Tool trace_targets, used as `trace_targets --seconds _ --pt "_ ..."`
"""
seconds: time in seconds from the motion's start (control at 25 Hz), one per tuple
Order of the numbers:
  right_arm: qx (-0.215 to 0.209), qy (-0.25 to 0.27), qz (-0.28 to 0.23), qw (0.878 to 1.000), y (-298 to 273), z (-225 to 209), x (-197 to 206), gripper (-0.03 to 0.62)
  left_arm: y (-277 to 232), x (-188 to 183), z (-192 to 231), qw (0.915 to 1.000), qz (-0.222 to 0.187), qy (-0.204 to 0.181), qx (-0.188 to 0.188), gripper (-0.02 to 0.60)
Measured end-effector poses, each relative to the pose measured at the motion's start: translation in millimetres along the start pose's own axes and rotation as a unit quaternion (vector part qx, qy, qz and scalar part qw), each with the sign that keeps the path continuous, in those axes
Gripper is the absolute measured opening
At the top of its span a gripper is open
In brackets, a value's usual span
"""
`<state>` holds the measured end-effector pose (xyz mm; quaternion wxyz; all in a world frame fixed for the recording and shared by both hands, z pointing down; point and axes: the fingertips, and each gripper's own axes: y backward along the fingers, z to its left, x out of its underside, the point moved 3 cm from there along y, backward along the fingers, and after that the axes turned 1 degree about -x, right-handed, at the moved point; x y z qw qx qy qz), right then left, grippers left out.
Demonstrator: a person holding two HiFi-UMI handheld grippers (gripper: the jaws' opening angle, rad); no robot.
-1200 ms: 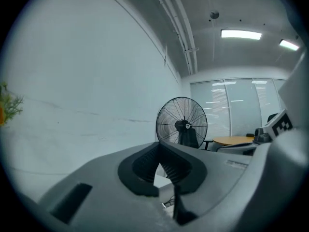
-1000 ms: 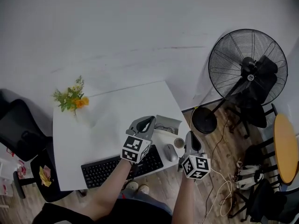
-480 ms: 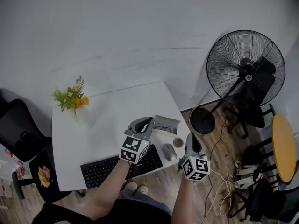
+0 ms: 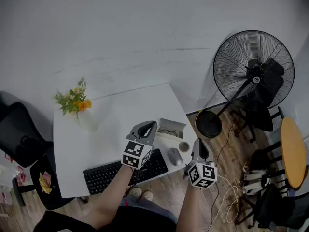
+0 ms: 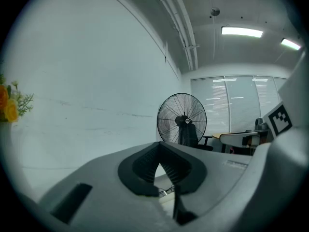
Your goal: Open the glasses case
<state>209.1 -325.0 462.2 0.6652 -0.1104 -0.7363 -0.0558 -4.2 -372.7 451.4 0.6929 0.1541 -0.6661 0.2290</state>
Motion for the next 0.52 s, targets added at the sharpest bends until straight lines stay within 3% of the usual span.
trace_targets --seconds 0.52 --pt "0.012 -0.005 0.000 1.000 3.0 -7.6 -1.0 0.011 -8.3 0.5 -5.1 0.9999 0.005 0.000 0.016 0.008"
